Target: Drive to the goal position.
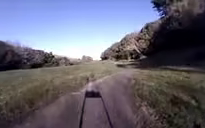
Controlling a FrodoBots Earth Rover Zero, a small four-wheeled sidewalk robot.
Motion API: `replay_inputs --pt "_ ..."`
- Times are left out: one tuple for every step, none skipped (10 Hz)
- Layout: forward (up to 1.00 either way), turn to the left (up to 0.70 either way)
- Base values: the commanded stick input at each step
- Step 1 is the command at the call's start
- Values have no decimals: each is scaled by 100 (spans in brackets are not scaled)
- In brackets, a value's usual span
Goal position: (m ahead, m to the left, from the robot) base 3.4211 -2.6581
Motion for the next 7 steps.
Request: replay_inputs --pt "70 0" --pt "70 0" --pt "70 0" --pt "70 0" --pt "70 0" --pt "70 0" --pt "70 0"
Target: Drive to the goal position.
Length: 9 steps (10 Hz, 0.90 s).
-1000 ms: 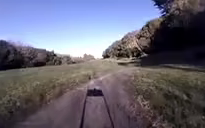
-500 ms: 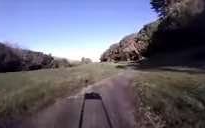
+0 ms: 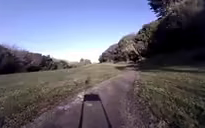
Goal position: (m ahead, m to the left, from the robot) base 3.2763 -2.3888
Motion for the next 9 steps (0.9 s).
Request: replay_inputs --pt "70 0" --pt "70 0" --pt "70 0" --pt "70 0" --pt "70 0" --pt "70 0" --pt "70 0" --pt "70 0" --pt "70 0"
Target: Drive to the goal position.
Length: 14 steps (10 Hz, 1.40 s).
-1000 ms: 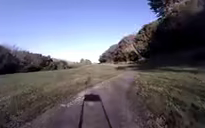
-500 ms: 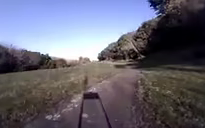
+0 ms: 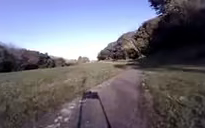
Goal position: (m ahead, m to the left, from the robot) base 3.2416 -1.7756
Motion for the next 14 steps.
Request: replay_inputs --pt "70 0" --pt "70 0" --pt "70 -34" --pt "70 -31" --pt "70 -25" --pt "70 0" --pt "70 0" --pt "70 0" --pt "70 0" --pt "70 0" --pt "70 0" --pt "70 -2" --pt "70 -5" --pt "70 -13"
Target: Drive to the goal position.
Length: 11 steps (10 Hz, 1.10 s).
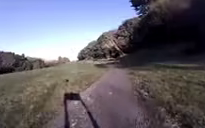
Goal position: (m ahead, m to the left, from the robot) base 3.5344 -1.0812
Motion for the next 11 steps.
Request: replay_inputs --pt "70 -2" --pt "70 0" --pt "70 0" --pt "70 0" --pt "70 0" --pt "70 0" --pt "70 0" --pt "70 0" --pt "70 0" --pt "70 0" --pt "70 0"
